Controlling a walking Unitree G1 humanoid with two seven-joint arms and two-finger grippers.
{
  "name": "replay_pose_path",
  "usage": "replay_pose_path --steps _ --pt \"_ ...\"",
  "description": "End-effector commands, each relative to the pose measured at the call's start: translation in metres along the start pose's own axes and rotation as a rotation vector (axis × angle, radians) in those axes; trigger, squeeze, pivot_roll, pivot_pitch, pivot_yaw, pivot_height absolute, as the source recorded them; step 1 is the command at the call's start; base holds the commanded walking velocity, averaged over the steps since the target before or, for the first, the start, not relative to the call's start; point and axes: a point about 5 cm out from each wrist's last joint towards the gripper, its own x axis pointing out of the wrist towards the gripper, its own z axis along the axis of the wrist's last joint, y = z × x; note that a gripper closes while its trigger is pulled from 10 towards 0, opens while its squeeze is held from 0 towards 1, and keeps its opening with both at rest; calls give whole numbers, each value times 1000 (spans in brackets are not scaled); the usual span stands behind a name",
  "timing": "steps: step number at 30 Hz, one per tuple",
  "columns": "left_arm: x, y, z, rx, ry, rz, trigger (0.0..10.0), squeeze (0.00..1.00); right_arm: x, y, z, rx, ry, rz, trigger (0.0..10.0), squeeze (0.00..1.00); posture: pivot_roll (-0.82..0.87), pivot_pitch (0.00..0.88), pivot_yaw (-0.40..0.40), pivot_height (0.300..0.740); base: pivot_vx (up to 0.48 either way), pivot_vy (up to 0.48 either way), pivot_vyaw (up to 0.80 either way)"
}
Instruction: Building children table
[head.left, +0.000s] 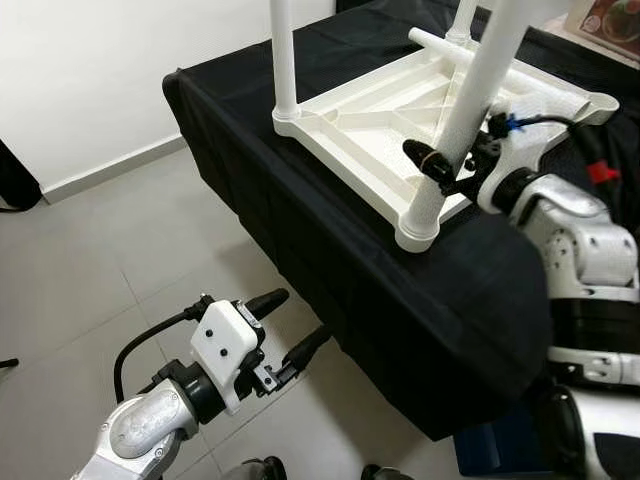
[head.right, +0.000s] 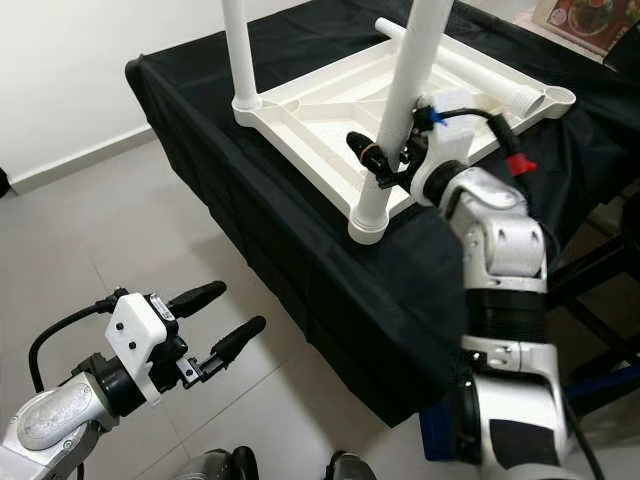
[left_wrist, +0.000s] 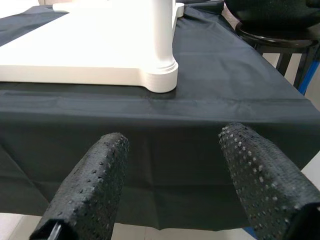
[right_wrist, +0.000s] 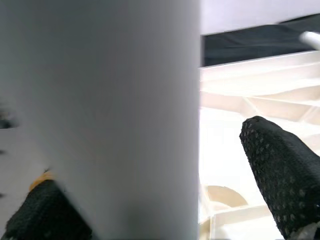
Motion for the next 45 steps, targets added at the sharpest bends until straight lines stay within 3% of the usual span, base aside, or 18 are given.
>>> replay_pose_path --steps 1,5,13,14,15,27,32,34,35,36,37,39,41,45 --pt "-2 -2 -4 0 21 -4 10000 0 0 -2 -2 30 -17 54 10000 0 25 216 -18 740 0 0 0" --pt "-2 -1 -2 2 20 -4 10000 0 -3 2 -10 34 -8 199 10000 0 32 209 -18 740 0 0 0" --pt "-2 -1 -2 8 20 -3 10000 0 -7 -14 -6 54 -39 242 10000 0 36 203 -22 740 0 0 0" --pt "-2 -1 -2 7 20 -3 10000 0 -7 -16 -6 52 -42 243 5725 0 35 201 -24 740 0 0 0" --pt "-1 -1 -2 7 19 -3 10000 0 -7 -19 -6 52 -45 242 0 0 35 201 -24 740 0 0 0" --pt "-2 0 -2 8 18 5 10000 0 -12 -24 -8 -4 -43 231 0 0 32 198 -25 740 0 0 0" --pt "-2 1 -3 8 16 4 10000 0 -6 -19 -15 -104 -1 121 0 0 25 197 -24 740 0 0 0" --pt "-1 0 -3 8 16 2 10000 0 -3 -16 -30 -222 128 -316 0 0 21 199 -22 740 0 0 0" --pt "-1 0 -3 8 16 2 10000 0 -3 -16 -30 -222 128 -316 0 0 21 199 -22 740 0 0 0" --pt "-1 0 -3 6 16 1 10000 0 -9 -16 -34 -229 149 -535 0 0 21 198 -22 740 0 0 0" --pt "-1 -1 -3 6 16 0 10000 0 -14 -9 -36 -229 127 -651 0 0 25 198 -21 740 0 0 0" --pt "-1 -1 -3 6 16 -1 10000 0 -17 -4 -36 -214 105 -685 0 0 25 198 -21 740 0 0 0" --pt "-1 0 -3 10 17 -5 10000 0 -13 11 -43 -162 104 -652 0 0 24 196 -20 740 0 0 0" --pt "0 2 -2 10 13 -2 10000 0 -8 18 -44 -142 115 -607 0 0 19 191 -14 740 0 0 0"
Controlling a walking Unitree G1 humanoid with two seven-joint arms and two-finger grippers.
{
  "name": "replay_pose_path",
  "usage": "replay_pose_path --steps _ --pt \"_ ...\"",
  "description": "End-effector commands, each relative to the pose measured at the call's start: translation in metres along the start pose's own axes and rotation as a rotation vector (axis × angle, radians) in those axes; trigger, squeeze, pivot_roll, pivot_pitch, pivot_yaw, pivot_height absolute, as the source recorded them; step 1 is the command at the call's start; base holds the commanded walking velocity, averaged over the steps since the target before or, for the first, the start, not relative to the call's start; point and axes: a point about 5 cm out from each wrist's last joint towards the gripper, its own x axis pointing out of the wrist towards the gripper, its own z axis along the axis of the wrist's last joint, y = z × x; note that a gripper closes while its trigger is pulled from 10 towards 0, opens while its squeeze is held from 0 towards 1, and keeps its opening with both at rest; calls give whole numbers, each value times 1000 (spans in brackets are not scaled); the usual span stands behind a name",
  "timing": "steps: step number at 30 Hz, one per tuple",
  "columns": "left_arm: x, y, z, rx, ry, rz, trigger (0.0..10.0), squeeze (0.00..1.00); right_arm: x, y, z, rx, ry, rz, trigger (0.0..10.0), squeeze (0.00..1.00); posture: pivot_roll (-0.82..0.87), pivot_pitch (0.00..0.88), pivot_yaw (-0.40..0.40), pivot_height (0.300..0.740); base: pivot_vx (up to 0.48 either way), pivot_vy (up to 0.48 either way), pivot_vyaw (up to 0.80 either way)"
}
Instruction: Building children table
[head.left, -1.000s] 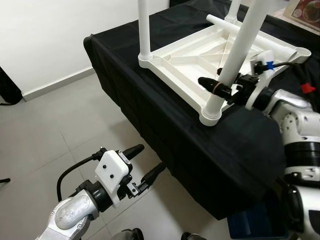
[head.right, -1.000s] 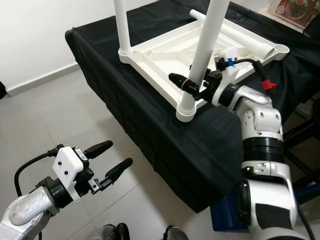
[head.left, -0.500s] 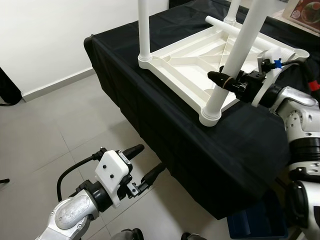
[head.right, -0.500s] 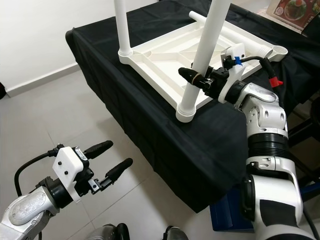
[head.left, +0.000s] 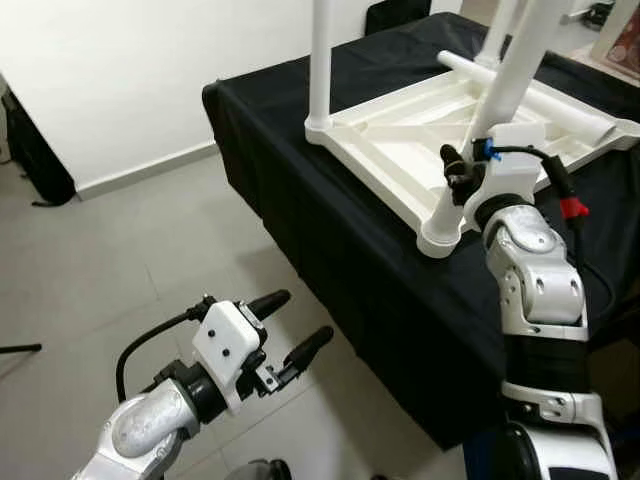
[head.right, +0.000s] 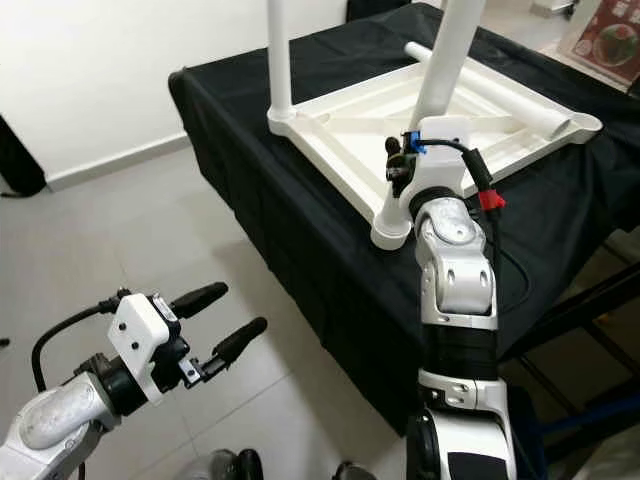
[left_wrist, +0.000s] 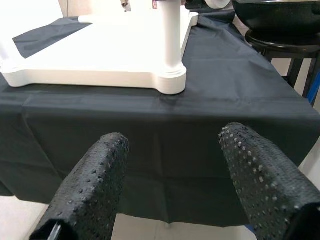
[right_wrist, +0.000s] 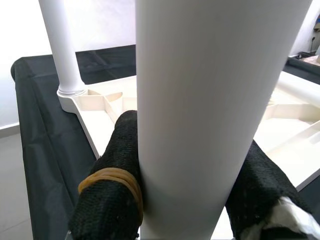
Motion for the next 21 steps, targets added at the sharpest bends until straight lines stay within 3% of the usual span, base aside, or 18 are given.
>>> replay_pose_path --steps 1,7,8,11,13,14,16,21 --pt "-1 1 -4 5 19 -2 10000 0 -3 -5 -19 -81 102 -18 9490 0 17 193 -14 740 0 0 0" --pt "0 -1 -4 2 17 -5 10000 0 -3 3 -15 -90 104 56 10000 0 14 192 -17 740 0 0 0" --pt "1 -2 -4 -1 15 -8 10000 0 -2 5 -8 -63 80 123 10000 1000 15 194 -18 740 0 0 0" --pt "1 -2 -4 0 15 -7 10000 0 -1 3 0 -45 48 186 10000 1000 17 197 -18 740 0 0 0" --pt "0 -1 -4 0 18 -4 10000 0 1 1 7 -45 -3 345 10000 1000 14 197 -19 740 0 0 0" --pt "0 -1 -4 0 18 -4 10000 0 1 1 7 -45 -3 345 10000 1000 14 197 -19 740 0 0 0" --pt "0 -2 -5 -1 19 -4 10000 0 0 -4 10 -76 -25 467 10000 1000 15 199 -20 740 0 0 0" --pt "-1 -3 -4 -4 17 -6 10000 0 3 -15 10 -93 3 556 10000 1000 20 201 -24 740 0 0 0"
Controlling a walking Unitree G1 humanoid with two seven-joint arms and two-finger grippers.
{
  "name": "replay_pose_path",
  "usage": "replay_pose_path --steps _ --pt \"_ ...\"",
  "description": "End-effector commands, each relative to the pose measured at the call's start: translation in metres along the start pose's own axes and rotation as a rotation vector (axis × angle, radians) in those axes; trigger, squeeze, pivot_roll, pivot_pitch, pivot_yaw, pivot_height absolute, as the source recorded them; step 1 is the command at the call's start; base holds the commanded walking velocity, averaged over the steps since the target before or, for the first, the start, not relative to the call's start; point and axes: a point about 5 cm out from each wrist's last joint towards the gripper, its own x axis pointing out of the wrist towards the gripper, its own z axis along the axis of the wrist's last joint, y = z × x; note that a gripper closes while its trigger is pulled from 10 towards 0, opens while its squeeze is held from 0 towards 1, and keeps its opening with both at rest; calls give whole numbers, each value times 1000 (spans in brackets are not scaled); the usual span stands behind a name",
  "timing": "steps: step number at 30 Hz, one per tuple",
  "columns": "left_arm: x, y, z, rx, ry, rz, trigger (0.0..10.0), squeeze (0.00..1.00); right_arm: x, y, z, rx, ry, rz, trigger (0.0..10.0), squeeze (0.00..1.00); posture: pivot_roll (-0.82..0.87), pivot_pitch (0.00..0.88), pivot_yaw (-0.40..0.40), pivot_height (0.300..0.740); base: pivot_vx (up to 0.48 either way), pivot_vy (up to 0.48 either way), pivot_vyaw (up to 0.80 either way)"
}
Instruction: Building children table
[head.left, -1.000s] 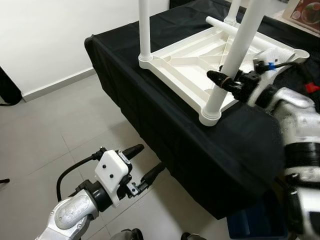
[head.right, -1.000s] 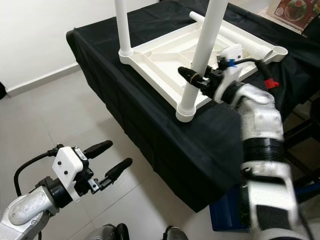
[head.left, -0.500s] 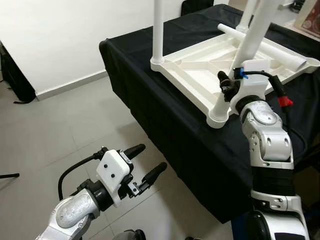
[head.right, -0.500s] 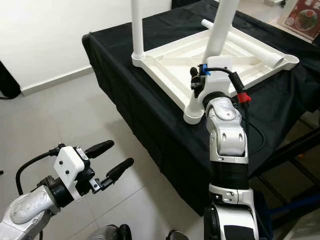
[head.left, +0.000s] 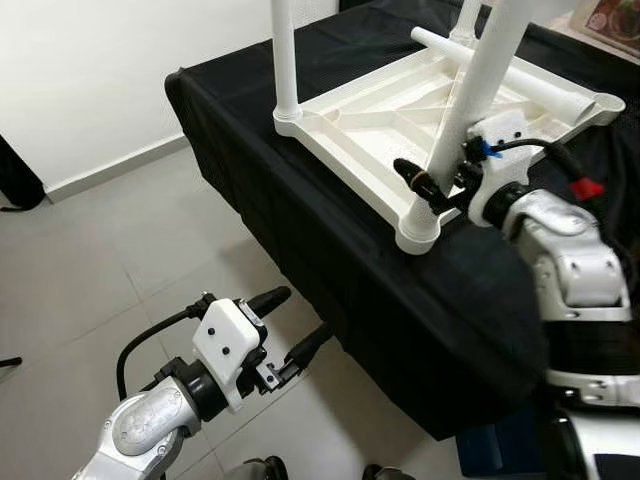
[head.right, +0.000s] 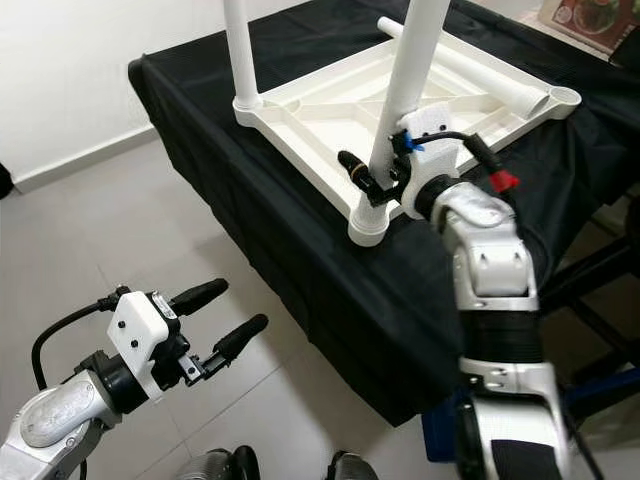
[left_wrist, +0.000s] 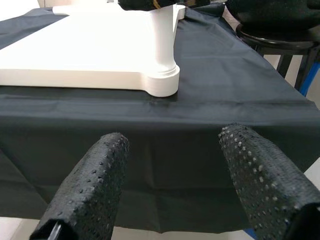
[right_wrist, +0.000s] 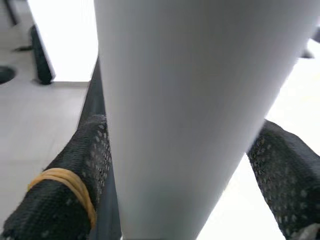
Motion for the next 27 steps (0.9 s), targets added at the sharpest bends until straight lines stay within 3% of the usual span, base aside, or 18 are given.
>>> replay_pose_path --steps 1,2,3,4,9,10,12,13,19,23,25,26,27 --pt "-2 -3 -5 -4 22 -2 10000 0 0 -2 1 14 -15 42 10000 1000 20 201 -24 740 0 0 0" --pt "-2 -3 -5 -4 22 -1 10000 0 0 -6 2 9 -18 38 10000 878 23 203 -24 740 0 0 0" --pt "-2 -3 -5 -4 22 -1 10000 0 0 -6 2 9 -18 38 10000 878 23 203 -24 740 0 0 0" --pt "-2 -3 -4 -3 23 2 10000 0 0 -11 5 8 -30 45 10000 0 26 203 -23 740 0 0 0" --pt "-3 -2 -4 -3 25 4 10000 0 0 -15 9 17 -68 104 10000 0 27 203 -22 740 0 0 0" --pt "-3 -2 -4 -3 25 4 10000 0 1 -16 9 28 -79 120 3294 0 30 200 -23 740 0 0 0" --pt "-3 -2 -4 -2 25 3 10000 0 1 -17 10 36 -86 129 3294 0 30 200 -23 740 0 0 0" --pt "-4 -2 -4 0 25 4 10000 0 0 -18 11 48 -102 160 0 0 29 199 -21 740 0 0 0" --pt "-4 -1 -5 2 27 3 10000 0 0 -22 9 25 -75 121 0 0 25 200 -21 740 0 0 0" --pt "-3 -2 -4 1 25 2 10000 0 7 -14 0 -22 15 2 0 0 24 199 -21 740 0 0 0" --pt "-3 -1 -5 2 25 3 10000 0 11 -9 -15 -1 149 -281 0 0 28 197 -26 740 0 0 0" --pt "-3 -1 -5 2 25 3 10000 0 11 -9 -15 -1 149 -281 0 0 28 197 -26 740 0 0 0" --pt "-3 -1 -5 2 25 4 10000 0 10 -8 -21 11 203 -384 0 0 30 197 -28 740 0 0 0"
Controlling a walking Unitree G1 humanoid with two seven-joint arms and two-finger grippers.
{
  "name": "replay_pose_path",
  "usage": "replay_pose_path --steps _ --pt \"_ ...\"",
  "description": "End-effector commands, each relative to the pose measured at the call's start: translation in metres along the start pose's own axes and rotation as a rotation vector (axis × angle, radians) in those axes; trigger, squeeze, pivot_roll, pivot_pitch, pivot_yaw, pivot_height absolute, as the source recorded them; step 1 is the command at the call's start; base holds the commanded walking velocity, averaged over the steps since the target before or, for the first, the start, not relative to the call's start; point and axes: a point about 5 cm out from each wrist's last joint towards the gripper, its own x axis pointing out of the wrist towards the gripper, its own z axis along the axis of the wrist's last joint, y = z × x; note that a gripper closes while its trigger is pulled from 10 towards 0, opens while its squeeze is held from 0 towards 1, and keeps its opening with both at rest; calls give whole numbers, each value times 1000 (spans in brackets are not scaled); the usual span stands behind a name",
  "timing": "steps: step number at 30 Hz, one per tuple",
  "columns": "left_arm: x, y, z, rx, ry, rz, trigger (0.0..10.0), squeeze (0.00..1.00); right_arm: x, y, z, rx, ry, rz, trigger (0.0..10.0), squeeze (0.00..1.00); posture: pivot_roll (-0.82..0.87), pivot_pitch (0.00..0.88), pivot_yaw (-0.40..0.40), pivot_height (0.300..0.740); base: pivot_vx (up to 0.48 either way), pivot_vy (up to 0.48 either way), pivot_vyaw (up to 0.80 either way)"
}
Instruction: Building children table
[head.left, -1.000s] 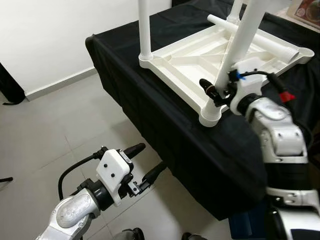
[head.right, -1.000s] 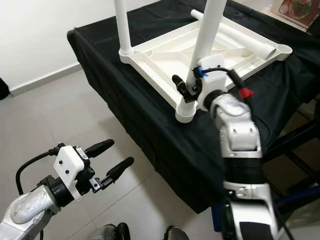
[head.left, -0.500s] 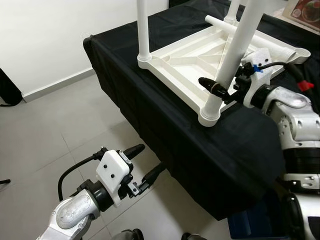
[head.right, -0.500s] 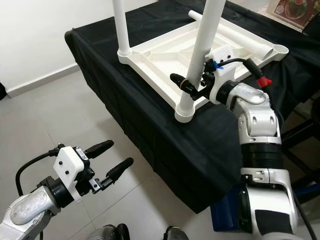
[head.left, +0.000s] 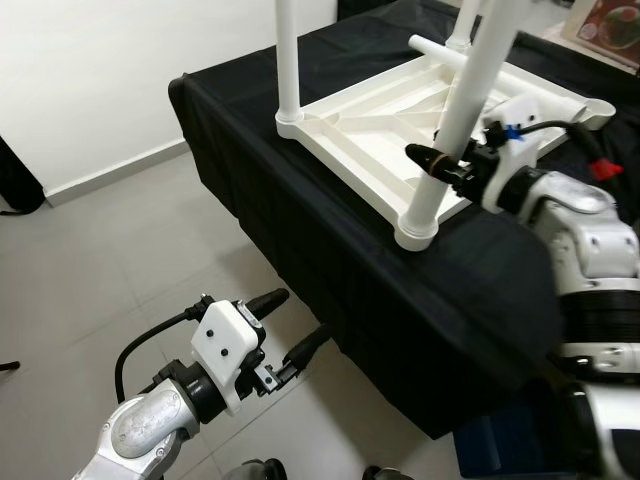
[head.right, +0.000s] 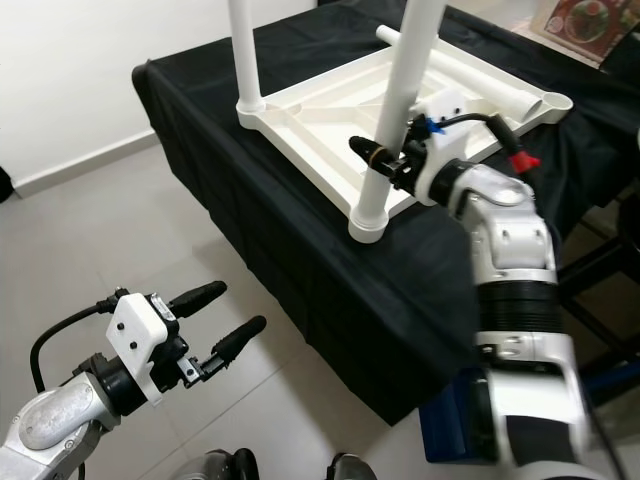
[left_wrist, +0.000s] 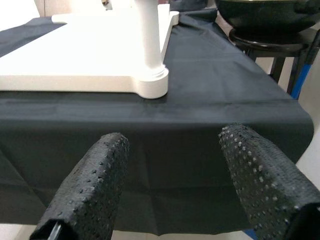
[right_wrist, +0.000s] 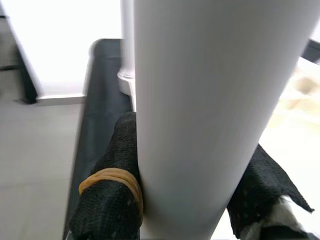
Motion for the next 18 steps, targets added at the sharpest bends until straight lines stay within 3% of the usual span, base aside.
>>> replay_pose_path --steps 1,3,4,5,12,13,14,15,18 --pt "-2 -1 -4 4 24 3 10000 0 -5 6 -33 -22 175 -261 0 0 38 194 -29 740 0 0 0" --pt "-2 -1 -4 7 23 5 10000 0 -1 39 -33 48 129 -264 0 0 49 190 -34 740 0 0 0" --pt "-2 -1 -4 7 23 5 10000 0 -1 39 -33 48 129 -264 0 0 49 190 -34 740 0 0 0" --pt "-2 -1 -3 9 22 6 10000 0 1 49 -32 76 115 -274 0 0 49 190 -34 740 0 0 0" --pt "-3 1 -3 16 22 15 10000 0 5 51 -31 127 115 -312 0 0 45 188 -40 740 0 0 0" --pt "-3 1 -3 14 22 15 10000 0 5 50 -30 107 126 -313 4941 0 41 190 -40 740 0 0 0" --pt "-3 0 -3 13 22 15 10000 0 5 50 -29 91 135 -315 4941 0 41 190 -40 740 0 0 0" --pt "-2 0 -4 12 22 14 10000 0 3 52 -28 99 141 -323 10000 0 33 188 -39 740 0 0 0" --pt "-1 -1 -4 11 20 12 10000 0 1 54 -28 116 138 -323 10000 0 31 185 -40 740 0 0 0"
